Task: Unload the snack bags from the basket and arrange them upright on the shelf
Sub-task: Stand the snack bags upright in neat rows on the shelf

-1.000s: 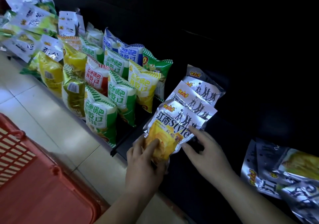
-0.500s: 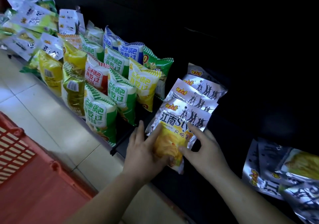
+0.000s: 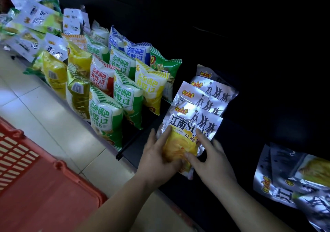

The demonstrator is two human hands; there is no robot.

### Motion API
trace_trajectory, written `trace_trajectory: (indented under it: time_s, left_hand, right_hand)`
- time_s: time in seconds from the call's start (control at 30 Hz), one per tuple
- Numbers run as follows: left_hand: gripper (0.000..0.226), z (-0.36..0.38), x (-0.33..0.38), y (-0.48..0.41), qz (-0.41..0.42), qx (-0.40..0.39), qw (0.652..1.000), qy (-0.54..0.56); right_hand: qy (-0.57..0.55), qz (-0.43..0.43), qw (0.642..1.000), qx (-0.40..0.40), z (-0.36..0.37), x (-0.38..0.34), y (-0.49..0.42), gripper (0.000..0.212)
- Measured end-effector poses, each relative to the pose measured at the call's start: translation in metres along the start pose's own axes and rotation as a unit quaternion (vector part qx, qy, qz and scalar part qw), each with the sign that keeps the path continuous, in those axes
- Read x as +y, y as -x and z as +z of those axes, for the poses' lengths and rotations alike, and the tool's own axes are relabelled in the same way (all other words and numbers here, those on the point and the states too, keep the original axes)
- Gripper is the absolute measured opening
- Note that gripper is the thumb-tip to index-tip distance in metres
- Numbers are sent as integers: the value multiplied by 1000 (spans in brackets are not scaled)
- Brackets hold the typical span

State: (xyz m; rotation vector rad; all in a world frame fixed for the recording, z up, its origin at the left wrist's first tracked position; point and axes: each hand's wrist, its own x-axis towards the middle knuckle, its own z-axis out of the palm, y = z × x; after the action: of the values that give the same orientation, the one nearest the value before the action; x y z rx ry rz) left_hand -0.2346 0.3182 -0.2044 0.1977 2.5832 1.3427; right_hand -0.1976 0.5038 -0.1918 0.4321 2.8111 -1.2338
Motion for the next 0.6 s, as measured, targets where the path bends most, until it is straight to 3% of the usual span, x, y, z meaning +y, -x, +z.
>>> trace_trajectory:
  time_s: [0.43, 0.6]
  left_hand:
    - [109, 2, -9, -17, -51, -14, 993, 105]
    - [99, -5, -4, 7, 17, 18, 997, -70]
  right_hand:
    - [34, -22, 999, 15, 4, 2, -2, 78]
    - [9, -28, 999, 17, 2, 2, -3, 77]
